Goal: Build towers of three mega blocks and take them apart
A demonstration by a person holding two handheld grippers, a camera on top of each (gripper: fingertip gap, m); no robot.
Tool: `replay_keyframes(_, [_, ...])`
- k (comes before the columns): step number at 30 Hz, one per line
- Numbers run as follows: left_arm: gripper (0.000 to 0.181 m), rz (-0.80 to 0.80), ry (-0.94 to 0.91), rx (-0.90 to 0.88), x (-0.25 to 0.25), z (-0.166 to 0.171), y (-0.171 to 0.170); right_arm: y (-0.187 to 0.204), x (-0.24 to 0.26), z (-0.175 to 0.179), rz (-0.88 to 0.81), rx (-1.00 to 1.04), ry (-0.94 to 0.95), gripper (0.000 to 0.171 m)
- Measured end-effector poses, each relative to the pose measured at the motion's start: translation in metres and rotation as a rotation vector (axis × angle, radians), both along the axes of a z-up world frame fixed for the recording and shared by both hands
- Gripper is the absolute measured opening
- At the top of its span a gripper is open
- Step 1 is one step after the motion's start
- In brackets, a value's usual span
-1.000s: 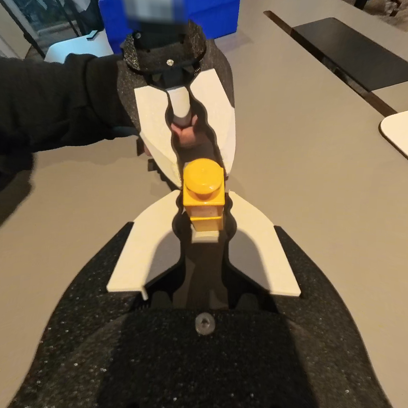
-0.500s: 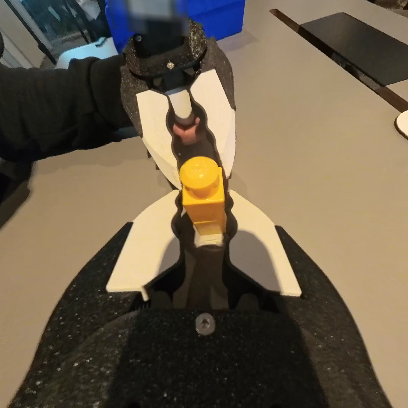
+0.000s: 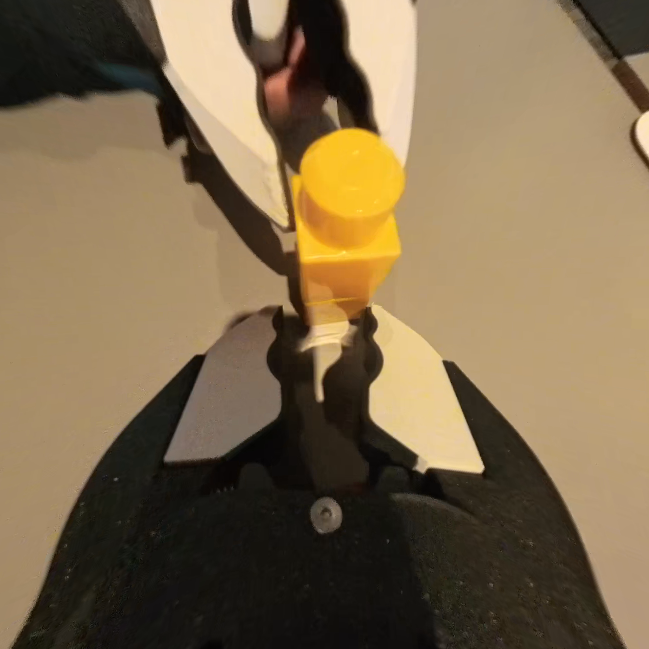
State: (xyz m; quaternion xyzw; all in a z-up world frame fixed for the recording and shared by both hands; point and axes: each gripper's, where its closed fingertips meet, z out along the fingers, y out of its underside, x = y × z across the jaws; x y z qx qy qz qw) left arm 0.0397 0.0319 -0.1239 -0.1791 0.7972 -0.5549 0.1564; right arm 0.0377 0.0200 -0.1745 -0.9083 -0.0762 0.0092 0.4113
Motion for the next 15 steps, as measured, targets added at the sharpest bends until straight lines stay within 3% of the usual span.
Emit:
replay_keyframes(2, [0.033, 0.009, -0.001, 0.001, 0.0003, 0.0, -0.0001, 0.0035, 0.0025, -0.0066, -0.034, -0.044, -0.081, 0.046])
replay_keyframes(6, [0.033, 0.031, -0.004, 0.004, 0.001, -0.0002, 0.0005, 0.0067, 0.0074, -0.0038, -0.073, -0.019, -0.057, 0.038])
replay_keyframes(15, [0.033, 0.057, -0.009, 0.011, 0.0027, -0.0008, 0.0004, 0.0086, 0.0088, -0.0043, -0.086, -0.017, -0.07, 0.038])
